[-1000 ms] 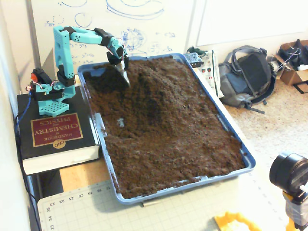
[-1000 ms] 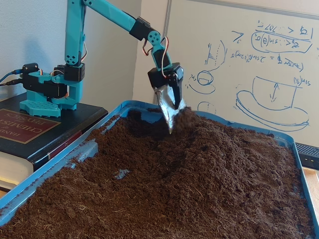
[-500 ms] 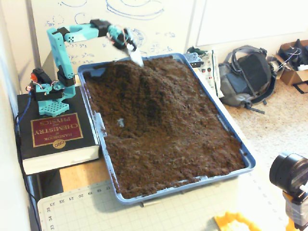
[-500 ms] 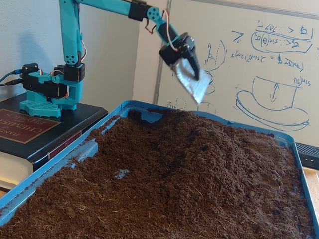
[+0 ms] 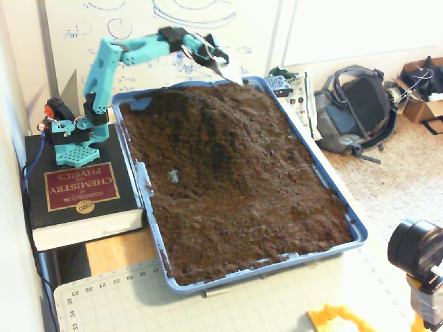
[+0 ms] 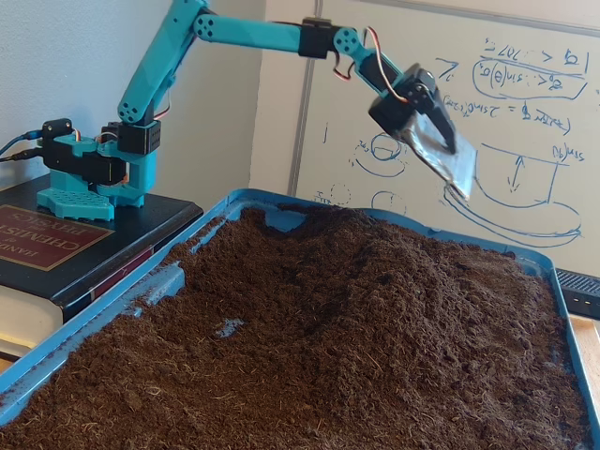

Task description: Build a berm.

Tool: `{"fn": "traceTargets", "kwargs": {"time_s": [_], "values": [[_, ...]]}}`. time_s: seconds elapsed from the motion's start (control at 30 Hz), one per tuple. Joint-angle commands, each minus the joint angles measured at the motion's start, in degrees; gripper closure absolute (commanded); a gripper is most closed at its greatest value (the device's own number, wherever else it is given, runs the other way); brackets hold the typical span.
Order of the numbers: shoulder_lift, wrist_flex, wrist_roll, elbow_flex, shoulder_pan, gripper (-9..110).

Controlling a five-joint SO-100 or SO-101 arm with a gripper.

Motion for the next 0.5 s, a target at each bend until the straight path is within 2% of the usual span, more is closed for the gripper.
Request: {"fn": "traceTargets", "kwargs": {"time_s": [0.0, 0.1, 0.2, 0.47], "values": [[-1.1, -9.1, -5.7, -8.2, 4.2, 101], [-6.3, -13.9, -10.5, -8.2, 4.9, 101], [-10.8, -13.4, -13.4, -8.3, 4.8, 101], [-22.2, -13.2, -10.8, -9.3, 5.4, 101]]}}
